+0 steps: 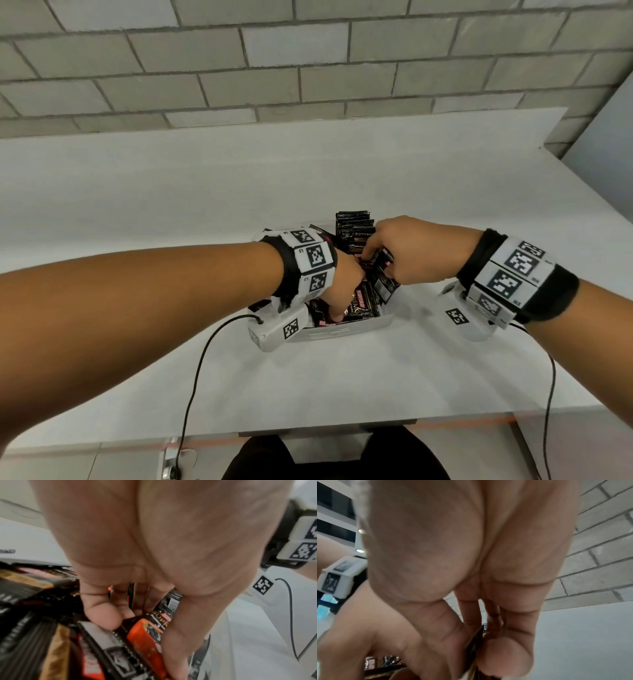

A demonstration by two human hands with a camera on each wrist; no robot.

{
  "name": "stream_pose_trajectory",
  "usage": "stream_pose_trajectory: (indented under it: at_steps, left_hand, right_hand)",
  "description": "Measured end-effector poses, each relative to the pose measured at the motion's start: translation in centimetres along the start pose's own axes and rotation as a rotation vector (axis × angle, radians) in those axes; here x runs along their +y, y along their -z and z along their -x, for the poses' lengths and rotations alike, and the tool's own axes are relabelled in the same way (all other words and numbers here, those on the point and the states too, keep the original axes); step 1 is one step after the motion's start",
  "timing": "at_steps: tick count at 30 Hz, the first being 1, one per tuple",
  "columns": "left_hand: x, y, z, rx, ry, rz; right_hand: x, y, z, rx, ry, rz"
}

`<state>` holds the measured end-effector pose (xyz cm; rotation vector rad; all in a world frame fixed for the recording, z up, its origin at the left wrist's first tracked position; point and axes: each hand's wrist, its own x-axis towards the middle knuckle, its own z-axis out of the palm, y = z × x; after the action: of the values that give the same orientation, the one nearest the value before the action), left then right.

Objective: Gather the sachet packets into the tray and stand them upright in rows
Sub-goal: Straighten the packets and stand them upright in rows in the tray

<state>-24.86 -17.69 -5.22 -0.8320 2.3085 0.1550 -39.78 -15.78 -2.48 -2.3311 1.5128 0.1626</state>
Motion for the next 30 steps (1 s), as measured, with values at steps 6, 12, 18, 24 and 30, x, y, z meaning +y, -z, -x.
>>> stream_pose_trajectory:
  at_steps: [6,12,18,24,30]
  left_hand:
    - [1.2,-0.4,-0.7,0.004,-0.017,-0.159]
    - [0.9,-0.7,-1.1,0.029,0.041,-0.095]
    - [0.3,-1.1,-0.8,0.121,0.052,0.081]
    - [-0.1,-0.9,-0.6,0.153,0.029,0.141]
    - [0.6,-1.0,-0.7,0.077,0.027,0.086]
  right_hand:
    - [-0.4,-0.4,-0.2,-0.032,-0.037,0.041]
    - [-0.6,-0.6,-0.3,-0.054,-0.050,0.097]
    - [-1.0,-0.9,-0.6,-0.052,-0.036,0.126]
    - [-1.1,-1.2,-0.7,-0.032,-0.008,0.139]
    - [-1.0,-1.0,-0.7,-0.035,-0.018,0.122]
